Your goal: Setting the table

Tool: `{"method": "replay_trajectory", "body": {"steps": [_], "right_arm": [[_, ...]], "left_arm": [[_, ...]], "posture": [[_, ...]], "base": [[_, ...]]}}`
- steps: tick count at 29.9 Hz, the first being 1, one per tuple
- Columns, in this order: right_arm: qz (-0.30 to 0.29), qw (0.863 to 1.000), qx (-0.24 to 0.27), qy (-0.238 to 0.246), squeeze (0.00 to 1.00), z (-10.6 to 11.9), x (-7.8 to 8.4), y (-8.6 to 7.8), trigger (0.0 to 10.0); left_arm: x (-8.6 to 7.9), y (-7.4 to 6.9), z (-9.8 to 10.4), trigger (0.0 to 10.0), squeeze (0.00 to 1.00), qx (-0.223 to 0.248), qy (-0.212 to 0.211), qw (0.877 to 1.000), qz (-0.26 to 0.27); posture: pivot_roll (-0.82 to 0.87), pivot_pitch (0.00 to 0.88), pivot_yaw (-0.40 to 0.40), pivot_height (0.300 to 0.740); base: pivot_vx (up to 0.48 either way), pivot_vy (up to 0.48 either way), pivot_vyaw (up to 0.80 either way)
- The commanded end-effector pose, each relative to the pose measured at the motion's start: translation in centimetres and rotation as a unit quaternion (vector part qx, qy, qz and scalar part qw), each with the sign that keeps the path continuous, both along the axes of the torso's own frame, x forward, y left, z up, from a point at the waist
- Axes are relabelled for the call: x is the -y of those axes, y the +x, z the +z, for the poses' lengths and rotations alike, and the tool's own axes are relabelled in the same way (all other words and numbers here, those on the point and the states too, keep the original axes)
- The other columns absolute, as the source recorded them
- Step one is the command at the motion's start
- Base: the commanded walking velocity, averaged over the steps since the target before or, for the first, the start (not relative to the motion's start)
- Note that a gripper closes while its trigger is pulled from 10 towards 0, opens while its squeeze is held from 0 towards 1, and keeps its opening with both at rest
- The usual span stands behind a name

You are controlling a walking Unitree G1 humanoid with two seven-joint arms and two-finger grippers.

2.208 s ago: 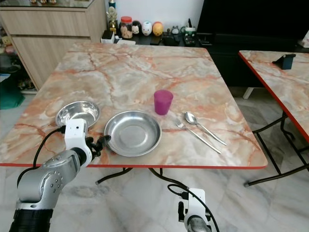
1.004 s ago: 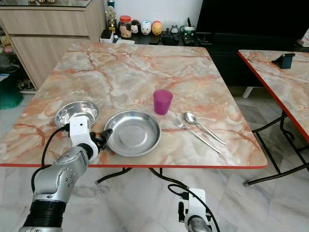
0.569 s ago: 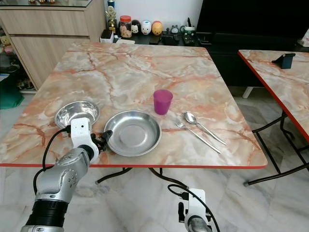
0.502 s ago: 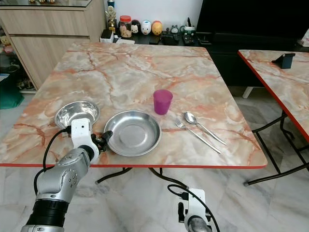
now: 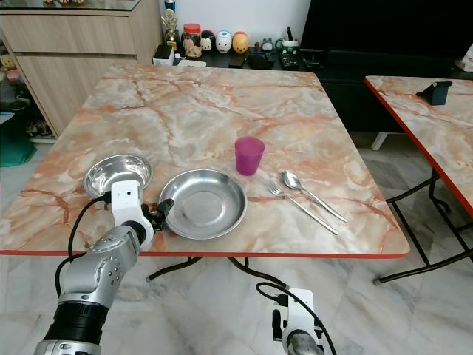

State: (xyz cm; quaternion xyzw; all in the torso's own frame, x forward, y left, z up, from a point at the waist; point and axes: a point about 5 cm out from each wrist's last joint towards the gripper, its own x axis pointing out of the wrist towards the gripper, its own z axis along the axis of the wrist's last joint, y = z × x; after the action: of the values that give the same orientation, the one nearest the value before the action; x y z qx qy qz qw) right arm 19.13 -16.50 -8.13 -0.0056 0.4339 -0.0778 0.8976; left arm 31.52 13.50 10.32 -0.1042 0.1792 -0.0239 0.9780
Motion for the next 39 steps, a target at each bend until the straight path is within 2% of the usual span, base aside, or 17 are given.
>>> {"method": "replay_trajectory", "body": {"steps": [1, 23, 25, 26, 27, 28, 39], "right_arm": [[0.004, 1.000, 0.002, -0.004, 0.00, 0.13, 0.15, 0.25, 10.0], [0.005, 1.000, 0.000, -0.003, 0.00, 0.13, 0.12, 0.29, 10.0], [0.005, 1.000, 0.000, -0.002, 0.00, 0.13, 0.11, 0.29, 10.0], [0.006, 1.000, 0.000, -0.002, 0.00, 0.13, 0.10, 0.29, 10.0], [0.005, 1.000, 0.000, -0.002, 0.00, 0.13, 0.10, 0.29, 10.0], [0.005, 1.000, 0.000, -0.002, 0.00, 0.13, 0.09, 0.29, 10.0], [0.006, 1.000, -0.001, -0.002, 0.00, 0.12, 0.07, 0.29, 10.0]], "left_arm": [[0.27, 0.31, 0.10, 10.0, 0.00, 0.003, 0.006, 1.000, -0.004], [0.63, 0.39, -0.42, 10.0, 0.00, -0.012, 0.031, 0.999, -0.016], [0.69, 0.38, -0.43, 8.5, 0.00, -0.014, 0.034, 0.999, -0.019], [0.70, 0.38, -0.43, 3.9, 0.00, -0.014, 0.034, 0.999, -0.019], [0.73, 0.37, -0.44, 2.6, 0.00, -0.014, 0.034, 0.999, -0.021], [0.79, 0.36, -0.46, 0.0, 0.00, -0.015, 0.034, 0.999, -0.024], [1.19, 0.28, -0.41, 0.0, 0.00, -0.017, 0.032, 0.999, -0.041]], "posture": [[0.01, 0.000, -0.075, 0.740], [0.01, 0.000, -0.075, 0.740], [0.01, 0.000, -0.075, 0.740], [0.01, 0.000, -0.075, 0.740], [0.01, 0.000, -0.075, 0.740], [0.01, 0.000, -0.074, 0.740], [0.01, 0.000, -0.074, 0.740]], "base": [[0.000, 0.000, 0.00], [0.000, 0.000, 0.00], [0.000, 0.000, 0.00], [0.000, 0.000, 0.00], [0.000, 0.000, 0.00], [0.000, 0.000, 0.00], [0.000, 0.000, 0.00]]}}
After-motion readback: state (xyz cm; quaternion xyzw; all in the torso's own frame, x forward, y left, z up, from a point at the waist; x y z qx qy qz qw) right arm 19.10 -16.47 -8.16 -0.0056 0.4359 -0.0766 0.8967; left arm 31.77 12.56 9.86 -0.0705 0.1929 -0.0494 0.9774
